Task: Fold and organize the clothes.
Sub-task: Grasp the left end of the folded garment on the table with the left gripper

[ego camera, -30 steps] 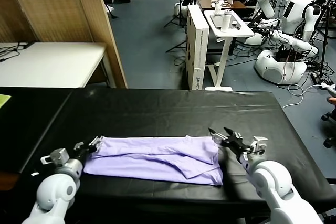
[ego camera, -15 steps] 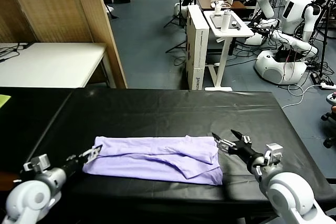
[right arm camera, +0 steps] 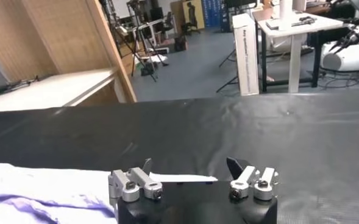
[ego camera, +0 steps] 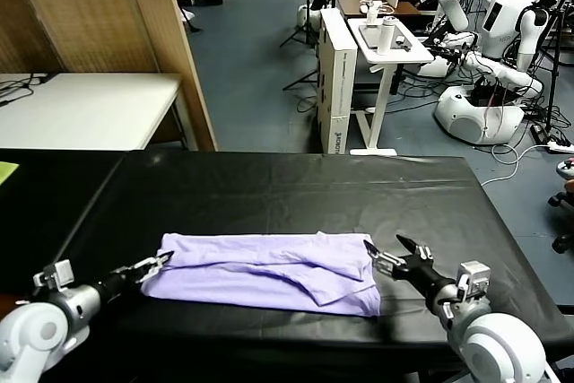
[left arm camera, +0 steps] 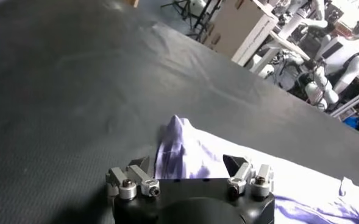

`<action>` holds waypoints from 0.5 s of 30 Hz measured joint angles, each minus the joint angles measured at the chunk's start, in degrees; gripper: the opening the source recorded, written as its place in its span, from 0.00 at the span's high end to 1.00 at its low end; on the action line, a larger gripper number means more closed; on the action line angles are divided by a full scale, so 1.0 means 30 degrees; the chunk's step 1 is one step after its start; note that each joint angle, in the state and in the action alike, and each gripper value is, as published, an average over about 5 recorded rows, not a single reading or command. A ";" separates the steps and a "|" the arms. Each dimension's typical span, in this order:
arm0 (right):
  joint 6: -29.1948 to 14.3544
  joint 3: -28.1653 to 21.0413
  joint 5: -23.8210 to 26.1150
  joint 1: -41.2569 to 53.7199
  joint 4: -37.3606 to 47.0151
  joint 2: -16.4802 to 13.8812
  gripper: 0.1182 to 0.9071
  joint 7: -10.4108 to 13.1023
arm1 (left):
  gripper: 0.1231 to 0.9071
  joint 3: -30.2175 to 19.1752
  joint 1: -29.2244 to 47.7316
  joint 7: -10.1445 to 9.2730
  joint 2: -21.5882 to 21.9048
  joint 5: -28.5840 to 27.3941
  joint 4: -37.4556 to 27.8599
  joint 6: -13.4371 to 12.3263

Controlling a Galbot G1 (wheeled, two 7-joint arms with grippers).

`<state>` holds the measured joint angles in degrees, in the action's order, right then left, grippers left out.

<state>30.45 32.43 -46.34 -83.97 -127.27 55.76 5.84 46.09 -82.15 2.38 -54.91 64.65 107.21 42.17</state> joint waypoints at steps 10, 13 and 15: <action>0.0009 -0.0267 0.0022 0.0230 0.0127 0.0110 0.00 -0.0003 | 0.03 -0.0034 -0.0174 0.0038 -0.0315 0.0219 0.0376 0.0009; 0.0009 -0.0364 0.0055 0.0276 0.0139 0.0140 0.00 0.0000 | 0.10 -0.0040 -0.0162 0.0037 -0.0391 0.0216 0.0365 0.0009; 0.0009 -0.0440 0.0085 0.0318 0.0159 0.0154 0.00 0.0006 | 0.16 -0.0047 -0.0154 0.0035 -0.0442 0.0213 0.0310 0.0009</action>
<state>30.47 31.11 -46.08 -83.02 -126.79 56.23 5.86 45.95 -82.61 2.49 -56.23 65.29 108.14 42.20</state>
